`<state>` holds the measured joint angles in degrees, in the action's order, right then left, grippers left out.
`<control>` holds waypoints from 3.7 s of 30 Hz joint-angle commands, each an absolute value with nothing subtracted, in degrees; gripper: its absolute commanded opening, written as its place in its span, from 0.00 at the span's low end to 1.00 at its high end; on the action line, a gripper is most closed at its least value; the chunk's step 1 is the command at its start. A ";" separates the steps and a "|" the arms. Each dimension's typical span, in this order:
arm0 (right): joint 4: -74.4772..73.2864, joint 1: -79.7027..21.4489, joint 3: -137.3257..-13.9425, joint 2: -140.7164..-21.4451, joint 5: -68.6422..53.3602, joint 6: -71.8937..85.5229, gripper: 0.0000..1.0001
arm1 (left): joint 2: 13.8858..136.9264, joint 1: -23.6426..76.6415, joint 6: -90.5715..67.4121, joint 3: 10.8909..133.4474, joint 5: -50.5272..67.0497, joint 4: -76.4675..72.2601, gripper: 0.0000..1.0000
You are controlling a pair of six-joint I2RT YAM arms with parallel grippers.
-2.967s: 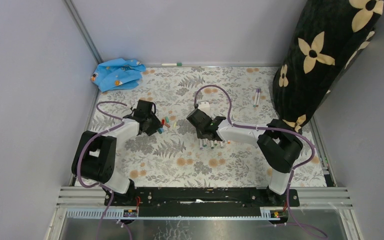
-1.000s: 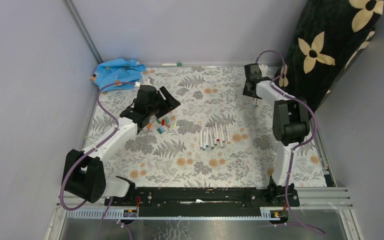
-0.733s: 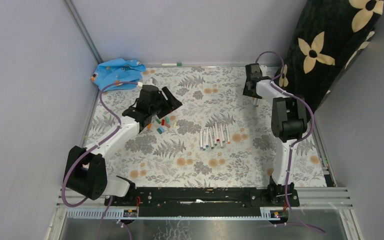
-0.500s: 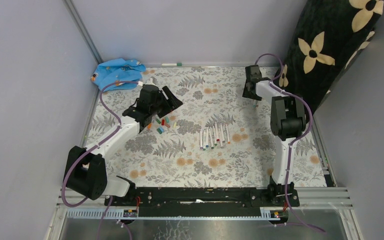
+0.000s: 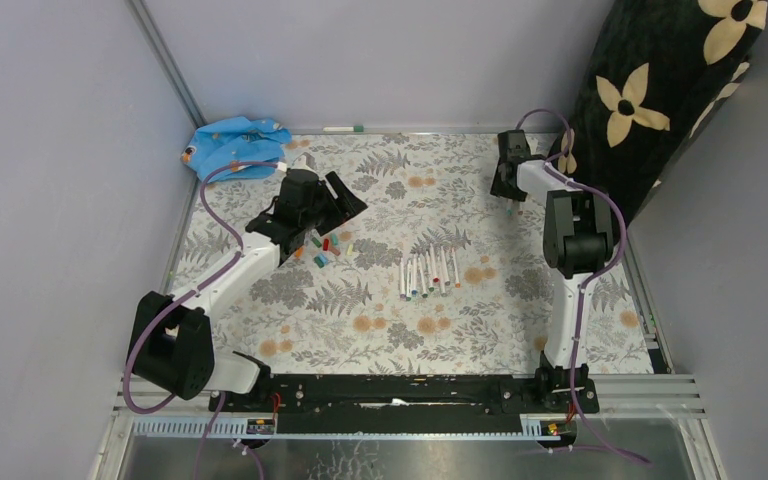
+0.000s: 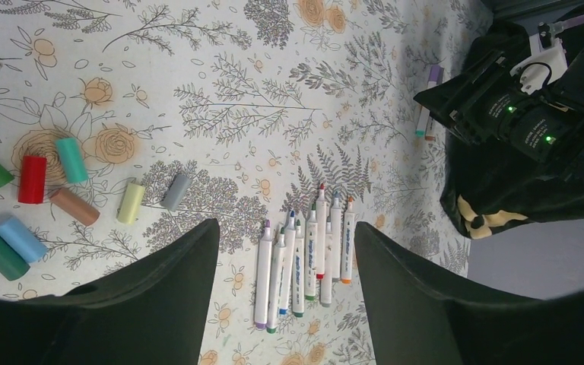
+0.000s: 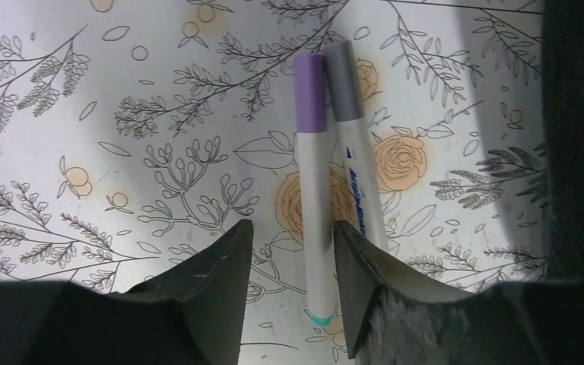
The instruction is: Open the pen caps
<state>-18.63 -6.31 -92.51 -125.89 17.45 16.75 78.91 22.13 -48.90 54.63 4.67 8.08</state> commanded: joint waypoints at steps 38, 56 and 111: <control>-20.26 -36.91 -70.52 -85.86 -4.97 18.56 0.00 | 70.19 22.35 -59.17 48.85 22.27 -1.59 0.76; -20.83 -52.16 -77.34 -88.81 1.64 20.93 0.00 | 72.46 24.24 -62.51 48.17 21.10 -0.97 0.76; -17.70 -54.84 -75.08 -87.00 2.91 21.04 0.00 | 73.21 24.26 -66.44 45.88 17.17 -1.45 0.30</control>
